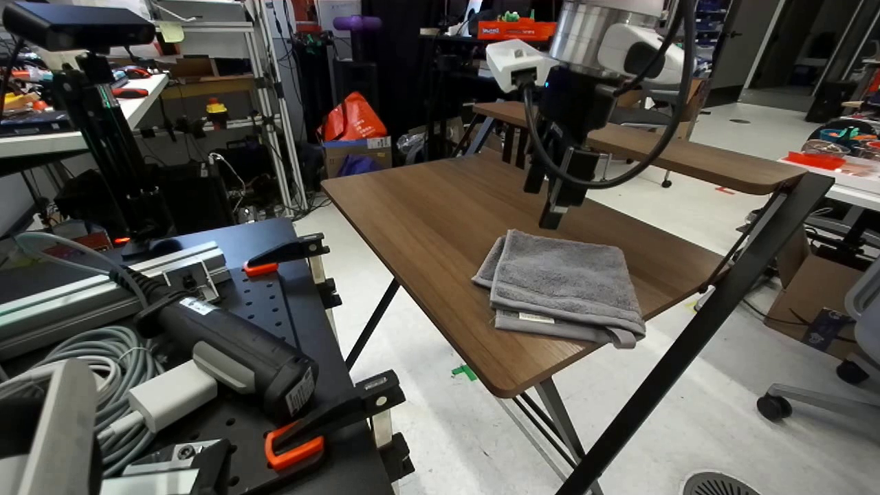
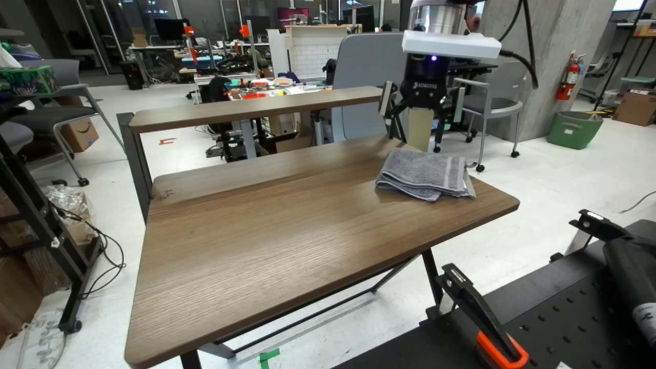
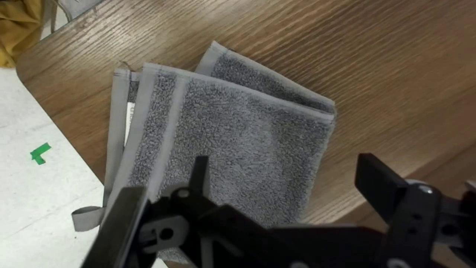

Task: Move the towel to the left

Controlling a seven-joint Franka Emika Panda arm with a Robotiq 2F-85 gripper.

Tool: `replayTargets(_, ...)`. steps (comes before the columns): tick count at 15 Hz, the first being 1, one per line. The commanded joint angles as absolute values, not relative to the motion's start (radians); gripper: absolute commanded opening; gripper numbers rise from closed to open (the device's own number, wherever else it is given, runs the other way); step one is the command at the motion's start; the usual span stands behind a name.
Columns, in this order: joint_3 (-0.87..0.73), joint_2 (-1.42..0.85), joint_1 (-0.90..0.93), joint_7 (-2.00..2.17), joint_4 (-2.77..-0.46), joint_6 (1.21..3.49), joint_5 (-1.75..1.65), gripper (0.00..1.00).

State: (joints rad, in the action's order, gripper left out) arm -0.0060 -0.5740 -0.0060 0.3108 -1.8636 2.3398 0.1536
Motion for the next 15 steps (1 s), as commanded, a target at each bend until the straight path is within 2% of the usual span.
replayTargets(1,-0.034,-0.644,0.002,0.341,-1.805,2.347,0.165,1.0)
replayTargets(15,-0.146,-0.783,0.075,0.5,-1.73,2.39,0.076,1.0)
